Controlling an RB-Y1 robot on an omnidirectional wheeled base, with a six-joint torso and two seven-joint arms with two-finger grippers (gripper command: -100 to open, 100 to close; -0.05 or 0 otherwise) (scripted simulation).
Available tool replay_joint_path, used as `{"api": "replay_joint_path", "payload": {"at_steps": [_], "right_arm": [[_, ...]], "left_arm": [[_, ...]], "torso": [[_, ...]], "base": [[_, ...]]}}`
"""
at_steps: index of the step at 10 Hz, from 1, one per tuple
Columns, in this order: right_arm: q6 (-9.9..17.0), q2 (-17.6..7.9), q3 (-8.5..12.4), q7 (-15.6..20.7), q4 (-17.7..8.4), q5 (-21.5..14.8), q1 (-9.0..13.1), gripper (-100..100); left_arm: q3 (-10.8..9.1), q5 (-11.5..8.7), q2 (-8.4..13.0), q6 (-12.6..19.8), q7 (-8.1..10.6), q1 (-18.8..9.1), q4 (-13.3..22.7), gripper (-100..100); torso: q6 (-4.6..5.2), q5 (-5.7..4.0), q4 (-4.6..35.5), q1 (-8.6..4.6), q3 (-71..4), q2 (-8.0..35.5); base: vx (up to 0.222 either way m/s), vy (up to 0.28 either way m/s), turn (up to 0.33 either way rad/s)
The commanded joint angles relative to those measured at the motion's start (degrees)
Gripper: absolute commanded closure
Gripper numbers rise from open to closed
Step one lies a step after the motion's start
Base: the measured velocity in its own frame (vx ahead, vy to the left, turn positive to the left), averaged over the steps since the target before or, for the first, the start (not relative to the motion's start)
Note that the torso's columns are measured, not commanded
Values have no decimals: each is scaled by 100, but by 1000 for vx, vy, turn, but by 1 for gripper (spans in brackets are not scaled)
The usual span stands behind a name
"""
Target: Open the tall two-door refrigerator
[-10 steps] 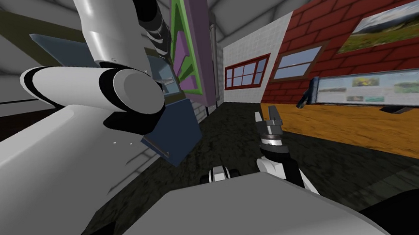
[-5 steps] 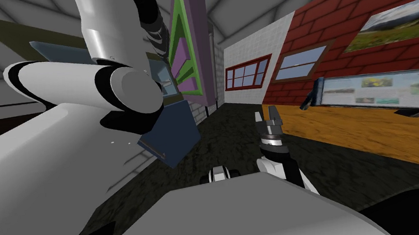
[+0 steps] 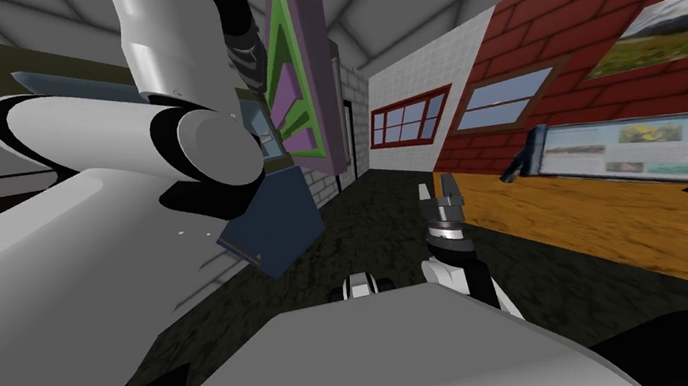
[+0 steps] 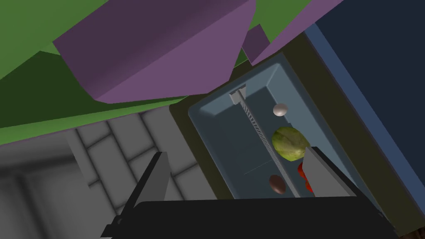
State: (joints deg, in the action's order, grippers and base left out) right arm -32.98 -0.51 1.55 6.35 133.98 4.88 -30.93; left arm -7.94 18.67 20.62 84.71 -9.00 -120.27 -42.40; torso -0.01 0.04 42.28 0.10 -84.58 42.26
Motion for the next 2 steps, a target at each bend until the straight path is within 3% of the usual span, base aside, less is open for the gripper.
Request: {"api": "replay_joint_path", "payload": {"at_steps": [1, 2], "right_arm": [[0, 0, 0, 0, 0, 0, 0, 0], [0, 0, 0, 0, 0, 0, 0, 0]], "left_arm": [[64, 192, 105, 219, 68, -228, -78, -100], [70, 211, 115, 239, 75, -303, -85, -100]], "torso": [[1, -2, 1, -3, 2, 5], [0, -3, 2, -8, 3, 4]], "base": [[71, -188, 71], [57, -159, 30]]}}
